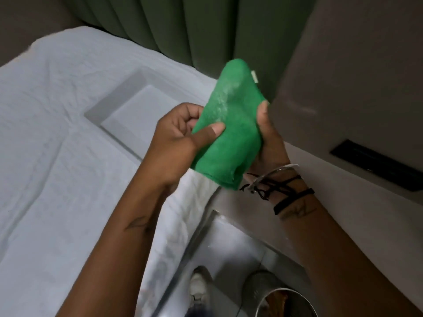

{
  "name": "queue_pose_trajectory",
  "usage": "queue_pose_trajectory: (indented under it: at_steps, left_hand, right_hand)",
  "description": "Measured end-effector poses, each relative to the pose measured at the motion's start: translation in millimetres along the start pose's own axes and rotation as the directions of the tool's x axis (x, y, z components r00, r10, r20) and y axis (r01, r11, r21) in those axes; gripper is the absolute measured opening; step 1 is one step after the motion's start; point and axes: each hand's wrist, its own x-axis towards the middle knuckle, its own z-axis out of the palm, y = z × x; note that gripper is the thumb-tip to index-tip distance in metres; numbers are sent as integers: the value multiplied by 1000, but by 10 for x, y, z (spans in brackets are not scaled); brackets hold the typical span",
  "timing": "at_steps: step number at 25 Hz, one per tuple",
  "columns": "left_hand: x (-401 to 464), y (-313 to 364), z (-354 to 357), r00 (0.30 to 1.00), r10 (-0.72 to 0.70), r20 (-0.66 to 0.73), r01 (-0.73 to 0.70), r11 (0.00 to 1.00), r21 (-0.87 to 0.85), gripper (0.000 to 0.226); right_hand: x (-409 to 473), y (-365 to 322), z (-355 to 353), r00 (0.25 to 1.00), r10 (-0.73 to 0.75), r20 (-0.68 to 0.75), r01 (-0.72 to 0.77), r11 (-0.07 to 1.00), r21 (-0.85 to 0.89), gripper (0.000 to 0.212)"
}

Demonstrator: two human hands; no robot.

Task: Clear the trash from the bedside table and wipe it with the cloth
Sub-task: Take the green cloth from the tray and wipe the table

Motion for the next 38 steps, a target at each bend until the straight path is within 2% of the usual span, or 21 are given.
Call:
queue_pose_trajectory:
  at_steps: [1, 2, 3, 5, 8, 10, 11, 12, 13, 14, 16, 18, 20, 23, 26, 28, 31, 32, 34, 36, 38]
  left_hand:
    - [-148, -115, 208, 999, -31, 34, 32, 999, -37, 13]
    - [-288, -265, 439, 996, -68, 49, 70, 996, -53, 14]
    - [-430, -441, 682, 993, -110, 46, 113, 992, -53, 15]
    - [-696, -865, 1168, 981, -193, 19, 193, 981, 9, 16]
    - [-1073, -1603, 1758, 958, -284, 40, 277, 952, 131, 22]
    - [-1382, -2192, 1980, 941, -337, 33, 323, 923, 211, 24]
    - [-1552, -2494, 1995, 932, -363, -11, 348, 883, 313, 24]
    - [-1750, -2821, 1964, 907, -413, -82, 405, 799, 446, 32]
    - [-1976, -3149, 1927, 851, -498, -167, 496, 658, 567, 46]
    - [-2185, -3436, 1843, 762, -598, -250, 597, 496, 631, 62]
    - [-2621, -3892, 1695, 558, -757, -340, 720, 239, 652, 75]
    - [-2953, -4218, 1625, 479, -810, -337, 712, 135, 689, 63]
    - [-3069, -4403, 1594, 494, -800, -341, 704, 137, 697, 42]
    - [-2967, -4486, 1600, 543, -765, -347, 702, 186, 687, 24]
    - [-2702, -4380, 1674, 589, -757, -283, 699, 301, 649, 18]
    - [-2558, -4272, 1749, 554, -771, -314, 769, 329, 549, 10]
    - [-2453, -4231, 1807, 489, -807, -331, 836, 327, 440, 24]
    - [-2439, -4228, 1817, 473, -821, -320, 849, 329, 413, 25]
    - [-2436, -4269, 1812, 443, -842, -306, 873, 327, 363, 24]
    - [-2448, -4321, 1801, 460, -838, -294, 849, 318, 422, 18]
    - [-2465, -4360, 1789, 498, -808, -315, 825, 329, 459, 14]
  right_hand:
    - [-273, -53, -126, 998, 23, 64, -28, 996, 85, 73]
    - [-561, -98, -287, 997, 56, 53, -62, 991, 118, 66]
    - [-853, -125, -503, 997, 75, 4, -75, 988, 133, 55]
    - [-1445, -179, -943, 978, 24, -205, -8, 997, 79, 39]
    - [-2151, -237, -1597, 826, -30, -563, -63, 988, -144, 43]
    - [-2550, -266, -1998, 711, -115, -694, -170, 930, -327, 38]
    - [-2704, -272, -2155, 653, -177, -736, -250, 867, -430, 36]
    - [-2836, -274, -2296, 597, -258, -760, -342, 775, -532, 34]
    - [-2961, -274, -2439, 552, -359, -753, -415, 665, -621, 31]
    - [-3018, -275, -2537, 526, -457, -717, -469, 547, -693, 28]
    - [-3080, -235, -2741, 534, -558, -635, -555, 336, -761, 37]
    - [-3081, -133, -2930, 597, -555, -580, -648, 92, -756, 52]
    - [-3057, 44, -3075, 687, -512, -515, -638, -85, -766, 57]
    - [-2974, 251, -3182, 751, -462, -472, -604, -190, -774, 74]
    - [-2910, 427, -3387, 700, -431, -569, -680, -161, -715, 66]
    - [-2890, 617, -3448, 683, -378, -625, -711, -148, -688, 61]
    - [-2769, 905, -3339, 686, -375, -624, -694, -78, -716, 58]
    - [-2729, 1001, -3276, 694, -371, -617, -679, -53, -732, 57]
    - [-2737, 1221, -3132, 726, -342, -597, -661, -105, -743, 57]
    - [-2876, 1444, -2907, 772, -251, -584, -631, -191, -752, 57]
    - [-3068, 1634, -2599, 810, -134, -571, -586, -184, -789, 63]
